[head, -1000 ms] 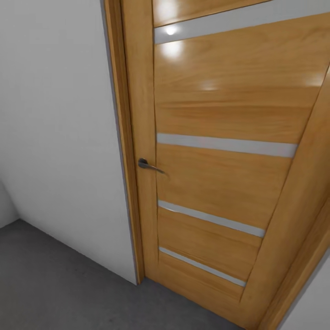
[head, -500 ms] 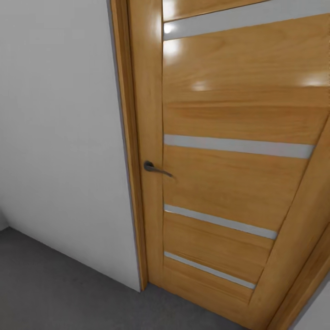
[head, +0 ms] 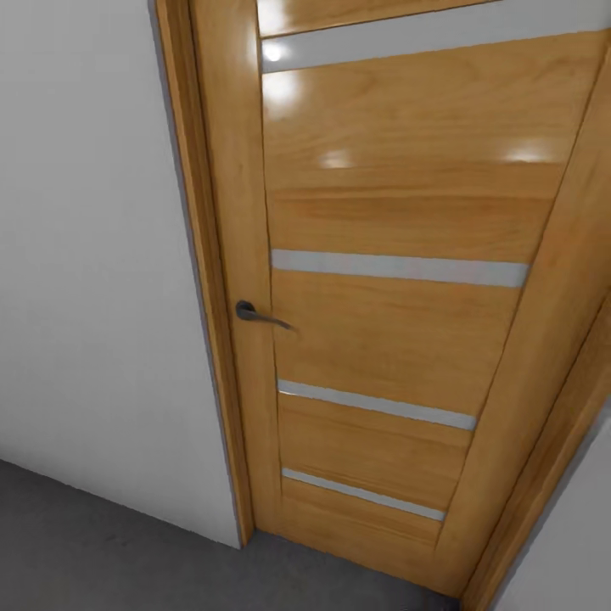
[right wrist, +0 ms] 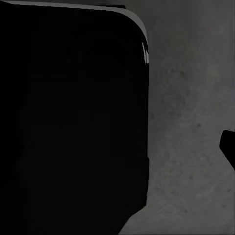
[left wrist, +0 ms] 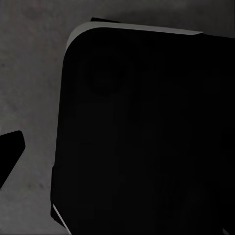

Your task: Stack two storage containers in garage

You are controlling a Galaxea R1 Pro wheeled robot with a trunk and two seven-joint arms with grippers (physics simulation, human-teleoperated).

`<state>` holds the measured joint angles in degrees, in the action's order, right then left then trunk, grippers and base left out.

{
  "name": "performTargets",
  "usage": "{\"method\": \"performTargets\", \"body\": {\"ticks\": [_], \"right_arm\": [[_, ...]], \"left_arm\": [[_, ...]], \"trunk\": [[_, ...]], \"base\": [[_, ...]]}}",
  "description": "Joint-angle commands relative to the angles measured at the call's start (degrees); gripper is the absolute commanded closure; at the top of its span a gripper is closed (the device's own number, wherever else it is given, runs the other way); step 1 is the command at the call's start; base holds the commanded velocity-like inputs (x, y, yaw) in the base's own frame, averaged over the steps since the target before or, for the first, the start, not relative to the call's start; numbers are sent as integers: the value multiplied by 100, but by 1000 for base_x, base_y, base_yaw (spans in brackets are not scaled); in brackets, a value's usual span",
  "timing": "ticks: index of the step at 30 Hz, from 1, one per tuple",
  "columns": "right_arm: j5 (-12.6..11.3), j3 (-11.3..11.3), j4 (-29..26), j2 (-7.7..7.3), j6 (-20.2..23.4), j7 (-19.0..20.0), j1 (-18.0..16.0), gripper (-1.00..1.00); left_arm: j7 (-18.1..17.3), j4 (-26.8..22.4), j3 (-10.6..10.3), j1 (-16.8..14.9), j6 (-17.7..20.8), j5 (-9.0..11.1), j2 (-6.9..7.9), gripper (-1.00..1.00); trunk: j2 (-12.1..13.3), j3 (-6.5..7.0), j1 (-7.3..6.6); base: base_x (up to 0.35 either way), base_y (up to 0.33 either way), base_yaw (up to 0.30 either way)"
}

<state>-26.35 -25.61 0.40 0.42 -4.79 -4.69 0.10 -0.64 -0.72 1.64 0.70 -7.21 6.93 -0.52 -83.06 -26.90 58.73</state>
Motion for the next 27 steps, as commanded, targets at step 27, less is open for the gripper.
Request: {"method": "performTargets", "body": {"ticks": [27], "right_arm": [[-48,-47,4,2,-22,-14,-1,-100]], "left_arm": [[-7,-7,12,2,-9,45,-1,-100]], "trunk": [[-2,-3,0]], "base": [[0,0,-195]]}}
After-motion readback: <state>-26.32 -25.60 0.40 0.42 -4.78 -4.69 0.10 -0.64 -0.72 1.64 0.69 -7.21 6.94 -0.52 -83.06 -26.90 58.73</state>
